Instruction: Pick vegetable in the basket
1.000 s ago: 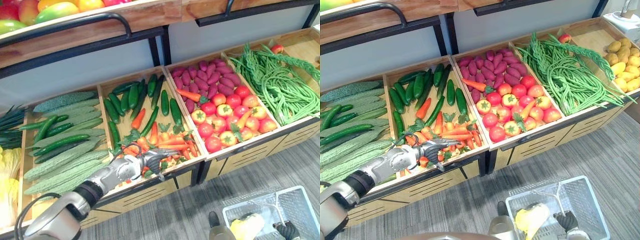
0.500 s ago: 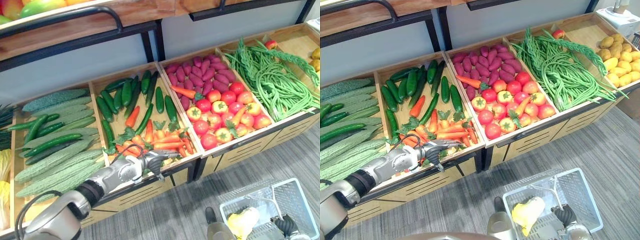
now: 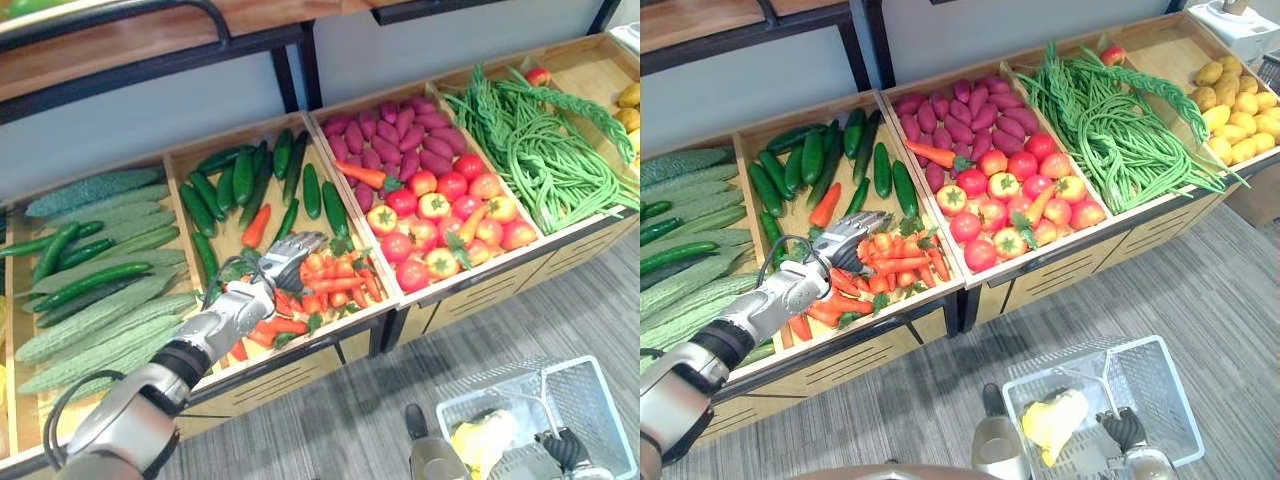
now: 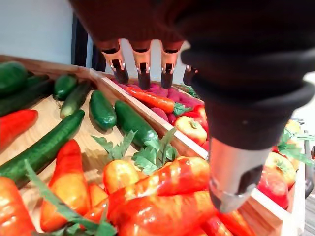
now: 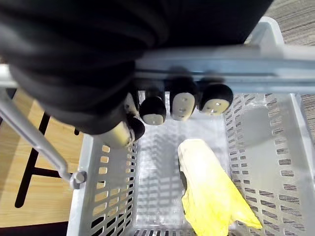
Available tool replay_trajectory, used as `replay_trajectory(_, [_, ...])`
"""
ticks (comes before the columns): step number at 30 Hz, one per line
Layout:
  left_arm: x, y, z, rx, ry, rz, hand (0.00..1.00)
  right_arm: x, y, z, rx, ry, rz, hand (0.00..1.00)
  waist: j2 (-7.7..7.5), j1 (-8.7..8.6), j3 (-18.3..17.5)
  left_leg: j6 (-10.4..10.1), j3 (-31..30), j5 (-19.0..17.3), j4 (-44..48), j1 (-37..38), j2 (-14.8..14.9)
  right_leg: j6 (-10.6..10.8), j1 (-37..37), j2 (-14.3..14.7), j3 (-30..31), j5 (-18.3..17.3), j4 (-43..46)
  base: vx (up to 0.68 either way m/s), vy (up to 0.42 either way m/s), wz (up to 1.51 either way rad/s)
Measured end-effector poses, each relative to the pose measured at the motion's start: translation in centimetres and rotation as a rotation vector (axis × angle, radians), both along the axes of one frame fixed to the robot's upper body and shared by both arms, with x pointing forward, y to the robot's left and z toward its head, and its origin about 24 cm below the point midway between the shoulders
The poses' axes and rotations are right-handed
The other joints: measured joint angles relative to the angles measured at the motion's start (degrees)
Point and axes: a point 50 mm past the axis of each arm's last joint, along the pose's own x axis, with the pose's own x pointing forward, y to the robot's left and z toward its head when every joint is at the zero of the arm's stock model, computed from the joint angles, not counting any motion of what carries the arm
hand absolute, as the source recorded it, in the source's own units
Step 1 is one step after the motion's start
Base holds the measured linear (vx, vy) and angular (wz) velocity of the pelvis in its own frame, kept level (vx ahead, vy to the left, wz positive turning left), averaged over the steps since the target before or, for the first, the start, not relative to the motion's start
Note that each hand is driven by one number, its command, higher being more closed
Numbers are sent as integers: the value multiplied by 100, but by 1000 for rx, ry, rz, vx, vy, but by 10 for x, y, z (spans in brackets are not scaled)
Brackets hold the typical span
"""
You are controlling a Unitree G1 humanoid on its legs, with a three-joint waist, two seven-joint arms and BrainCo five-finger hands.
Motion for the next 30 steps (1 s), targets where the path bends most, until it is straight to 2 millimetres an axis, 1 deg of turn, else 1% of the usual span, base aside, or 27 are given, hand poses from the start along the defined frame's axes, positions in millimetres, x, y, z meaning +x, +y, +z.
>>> replay_trajectory(5, [4, -6, -6, -10, 21, 22, 0, 5, 8, -3, 14, -18, -10, 100, -21, -16, 138, -3, 12, -2, 36, -62, 32, 0, -65, 24, 13, 2, 10, -1, -5, -1])
replay_trajectory(9, [6, -2, -10, 0, 38, 54, 0, 7, 12, -4, 12, -26, -18, 100, -20, -13, 166, -21, 59, -14, 37, -98, 103, -2, -135, 45, 56, 2, 21, 10, -23, -6])
replay_trajectory(11, [9, -2, -7, 5, 32, 64, 0, 7, 13, -4, 12, -28, -20, 100, -27, -9, 210, -22, 58, -15, 38, -99, 110, -2, -135, 51, 55, 2, 21, 0, 0, 0])
replay_trajectory(12, [13, -4, -1, 6, 18, 62, 0, 9, 13, -4, 10, -34, -20, 100, -28, 7, 274, -22, 54, -14, 44, -118, 108, -2, -147, 46, 53, 2, 29, 0, 0, 0])
replay_trajectory(17, [20, -10, 3, 3, 23, 74, 0, 14, 15, -2, 7, -52, -19, 100, -32, 21, 306, -26, 57, -18, 98, -239, 115, -2, -282, 46, 100, 2, 100, 0, 0, 0])
replay_trajectory(20, [24, -14, 10, 8, 15, 67, 0, 20, 18, 0, 10, -82, -9, 100, -73, 17, 449, -28, 60, -47, 214, -290, 149, -1, -332, 58, 151, 2, 176, -27, -24, -4])
replay_trajectory(24, [28, -16, 17, 8, -1, 69, 0, 23, 19, 1, 17, -93, -10, 100, -125, 25, 490, -15, 60, -112, 417, -465, 208, 5, -454, 85, 219, 10, 219, -44, -33, -3])
replay_trajectory(27, [31, -15, 13, 12, 21, 91, 0, 24, 20, 2, 16, -98, -8, 100, -137, 29, 509, -18, 97, -124, 452, -493, 210, 20, -508, 84, 269, 22, 247, -23, -17, -6])
replay_trajectory(30, [33, -17, 16, 12, 18, 89, 0, 26, 24, 2, 25, -109, -7, 100, -188, 29, 547, -6, 129, -178, 576, -581, 258, 23, -543, 93, 284, 24, 265, -5, -3, -2])
